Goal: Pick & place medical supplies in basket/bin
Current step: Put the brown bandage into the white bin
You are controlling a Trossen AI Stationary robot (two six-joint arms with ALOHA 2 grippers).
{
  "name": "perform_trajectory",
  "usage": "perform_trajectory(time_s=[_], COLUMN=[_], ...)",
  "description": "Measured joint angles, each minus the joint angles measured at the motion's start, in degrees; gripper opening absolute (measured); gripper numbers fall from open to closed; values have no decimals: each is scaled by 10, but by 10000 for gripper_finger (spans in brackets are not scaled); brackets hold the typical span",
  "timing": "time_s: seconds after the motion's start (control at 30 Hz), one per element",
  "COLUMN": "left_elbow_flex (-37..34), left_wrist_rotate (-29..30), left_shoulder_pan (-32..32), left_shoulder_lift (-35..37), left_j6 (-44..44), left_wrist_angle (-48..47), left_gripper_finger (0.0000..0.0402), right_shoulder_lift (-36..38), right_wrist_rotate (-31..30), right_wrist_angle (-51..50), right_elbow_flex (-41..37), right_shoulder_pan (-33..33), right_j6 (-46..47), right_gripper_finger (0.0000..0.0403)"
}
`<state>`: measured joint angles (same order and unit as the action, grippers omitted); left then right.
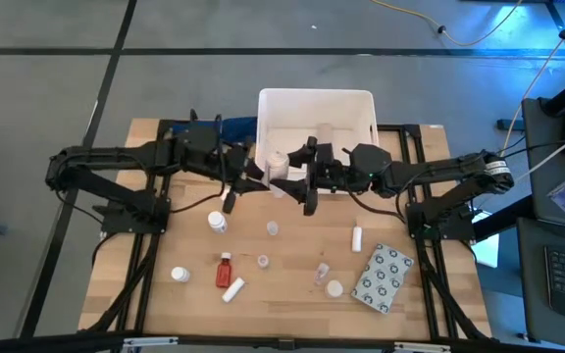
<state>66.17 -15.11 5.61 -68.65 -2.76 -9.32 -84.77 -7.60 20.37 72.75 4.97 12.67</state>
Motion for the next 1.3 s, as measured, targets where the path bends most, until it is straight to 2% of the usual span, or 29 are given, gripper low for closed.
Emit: perform_trajectory(time_s=[0.17,0.3,0.37,0.57,0.7,0.77,0.83,0.9,0.97,1.07,1.2,1.3], left_elbow_flex=[0,0,0,0,0,0,0,0,0,0,0,0], left_wrist_rotate=[9,38,48,86,160,212,262,295,309,308,307,306], left_shoulder_pan=[1,0,0,2,2,2,2,2,2,2,2,2], left_shoulder_lift=[0,4,8,40,84,107,127,145,159,169,171,167], left_j6=[-1,-12,-19,-26,-36,-28,-3,23,39,52,72,95], left_wrist_angle=[2,0,-8,-61,-107,-127,-143,-155,-165,-183,-202,-226], left_gripper_finger=[67,104,125,175,187,188,186,183,181,177,173,173], right_shoulder_lift=[2,2,2,24,61,78,91,94,87,68,40,16], right_wrist_rotate=[0,-1,-1,-15,-68,-120,-165,-179,-182,-177,-103,-76], right_wrist_angle=[-1,1,0,-6,-51,-108,-209,-323,-430,-521,-545,-566], right_elbow_flex=[0,0,0,0,0,0,8,26,44,53,55,55], right_shoulder_pan=[0,-1,-1,-2,-17,-34,-63,-103,-147,-210,-282,-323], right_j6=[19,18,16,17,40,76,131,182,228,266,276,276], right_gripper_finger=[206,131,107,104,104,104,104,104,104,104,104,104])
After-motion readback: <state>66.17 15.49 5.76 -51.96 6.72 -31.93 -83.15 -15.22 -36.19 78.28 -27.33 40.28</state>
